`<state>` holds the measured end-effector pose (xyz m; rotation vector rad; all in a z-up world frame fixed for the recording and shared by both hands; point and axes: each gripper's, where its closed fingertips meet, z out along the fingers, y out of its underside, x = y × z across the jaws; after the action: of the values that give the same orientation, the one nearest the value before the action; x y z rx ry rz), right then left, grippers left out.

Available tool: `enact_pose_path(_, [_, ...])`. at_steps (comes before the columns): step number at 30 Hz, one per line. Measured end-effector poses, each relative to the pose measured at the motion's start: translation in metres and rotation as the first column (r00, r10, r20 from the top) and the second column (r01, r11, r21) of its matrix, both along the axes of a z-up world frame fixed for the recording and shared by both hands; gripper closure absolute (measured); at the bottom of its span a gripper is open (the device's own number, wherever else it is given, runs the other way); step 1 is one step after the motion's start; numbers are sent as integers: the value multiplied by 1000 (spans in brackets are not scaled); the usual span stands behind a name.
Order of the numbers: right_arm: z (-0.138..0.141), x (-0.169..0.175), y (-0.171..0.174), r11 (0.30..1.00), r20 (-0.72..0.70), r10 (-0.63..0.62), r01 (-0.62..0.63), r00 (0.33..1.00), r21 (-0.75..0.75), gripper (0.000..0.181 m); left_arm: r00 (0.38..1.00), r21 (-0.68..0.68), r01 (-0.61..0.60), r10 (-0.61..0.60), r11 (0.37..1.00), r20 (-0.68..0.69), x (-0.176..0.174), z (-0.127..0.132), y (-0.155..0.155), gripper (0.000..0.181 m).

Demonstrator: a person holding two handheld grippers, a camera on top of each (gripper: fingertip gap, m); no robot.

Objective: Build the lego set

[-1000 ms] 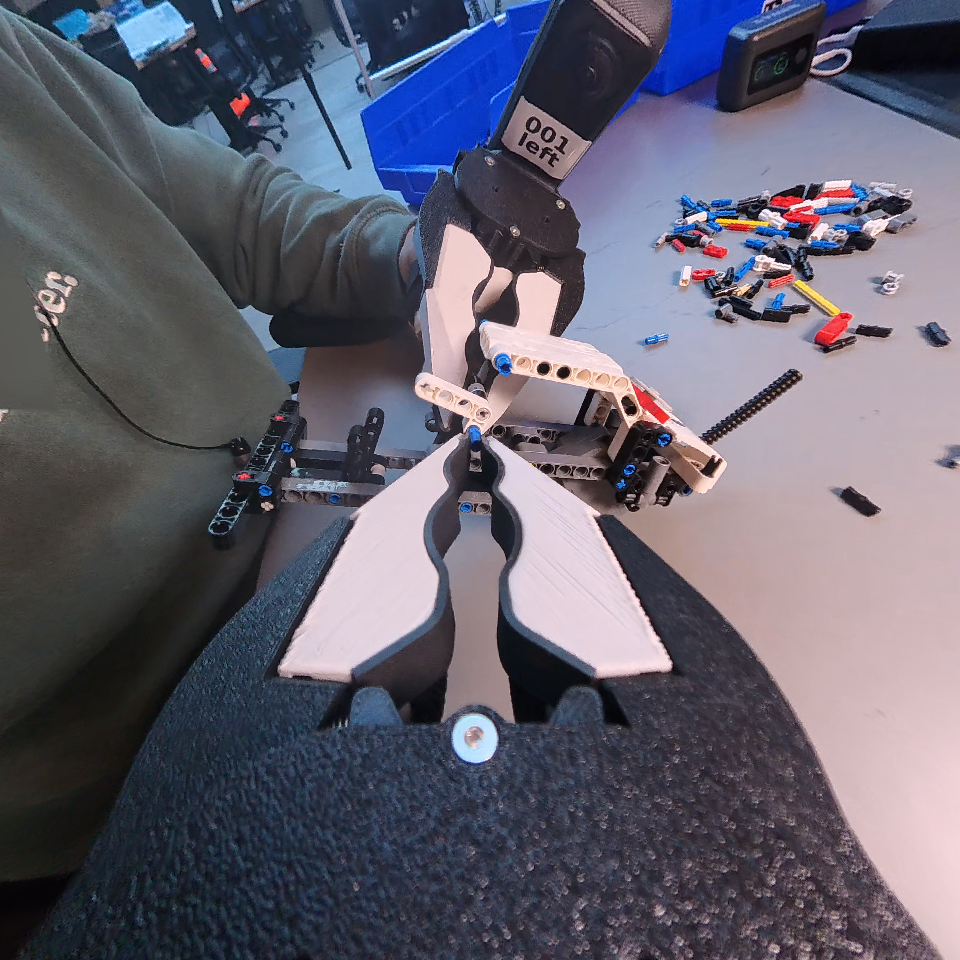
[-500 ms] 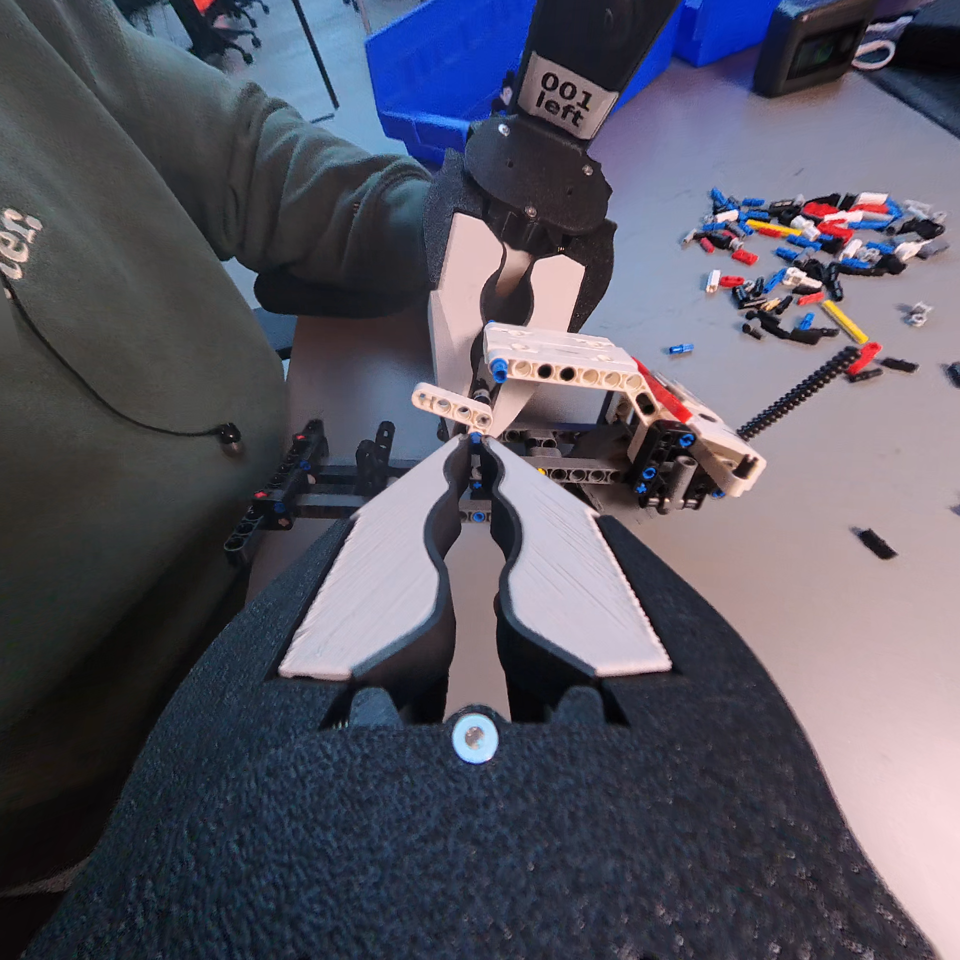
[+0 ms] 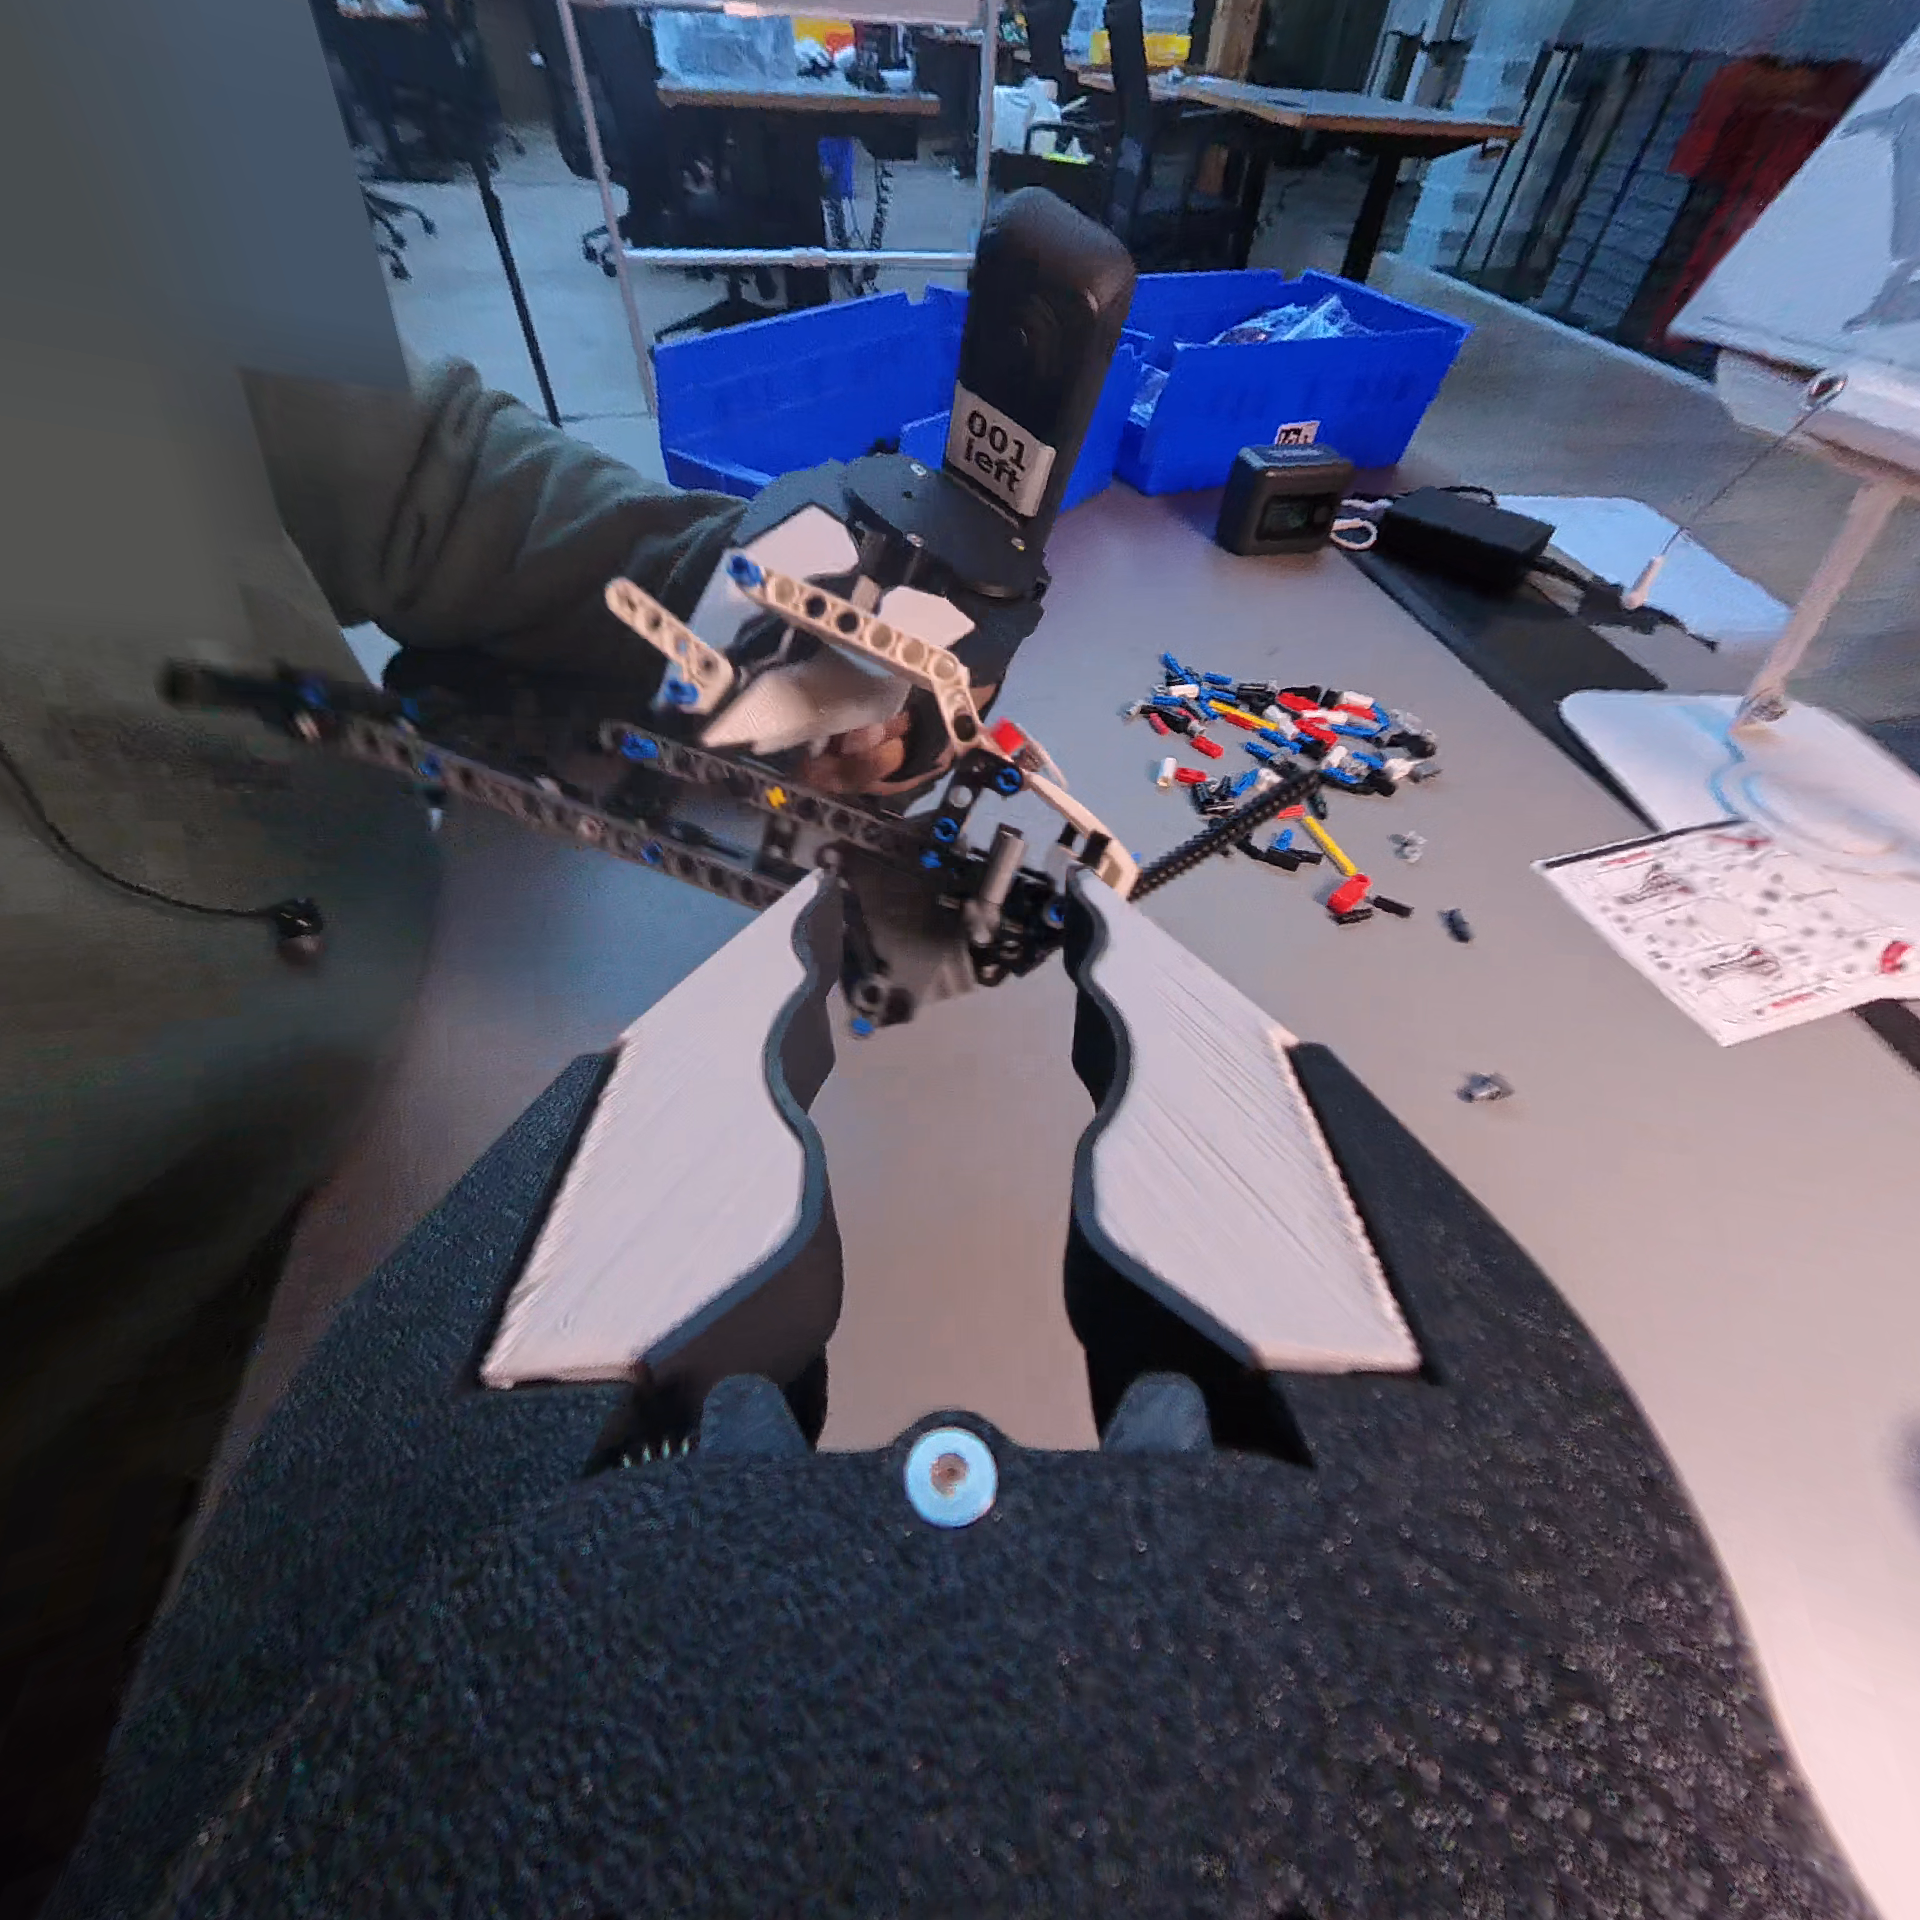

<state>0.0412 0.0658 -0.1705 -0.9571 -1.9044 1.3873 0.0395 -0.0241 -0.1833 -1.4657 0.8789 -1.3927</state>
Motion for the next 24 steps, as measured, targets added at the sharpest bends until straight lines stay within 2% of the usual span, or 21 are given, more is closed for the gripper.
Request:
enact_pose_path(3, [5, 1, -18, 975, -72, 65, -48, 995, 217, 113, 979, -27, 147, -141, 989, 150, 0, 18, -18, 173])
enact_pose_path(7, [4, -5, -49, 854, -64, 157, -103, 986, 510, 82, 913, -35, 303, -280, 952, 296, -2, 34, -32, 172])
enact_pose_path(10, [-9, -12, -74, 809, -20, 221, -172, 975, 563, 78, 883, -13, 355, -331, 935, 332, 0, 41, -35, 173])
enact_pose_path(12, [-13, -21, -79, 796, -30, 206, -150, 978, 587, 84, 873, 6, 367, -347, 930, 344, 0, 46, -37, 171])
enact_pose_path(14, [-9, -24, -75, 802, -19, 182, -137, 983, 581, 91, 879, 2, 353, -332, 936, 341, -5, 46, -37, 172])
enact_pose_path(15, [-4, -26, -70, 813, -31, 149, -104, 988, 573, 103, 891, -21, 330, -304, 944, 337, -10, 43, -33, 173])
enact_pose_path(17, [-7, -30, -51, 790, 1, 56, -45, 998, 612, 104, 931, -96, 210, -169, 973, 322, -24, 37, -12, 160])
enact_pose_path(19, [-18, -32, -39, 774, 38, -12, -15, 999, 633, 105, 967, -173, 97, -52, 980, 250, -32, 24, 5, 158])
enact_pose_path(21, [-30, -33, -34, 757, 59, -64, 10, 996, 653, 106, 982, -179, 50, -16, 983, 186, -32, 13, 11, 161])
enact_pose_path(24, [-33, -34, -26, 767, 45, -160, 95, 986, 635, 106, 990, -225, -26, 56, 974, 126, -40, 4, 22, 152])
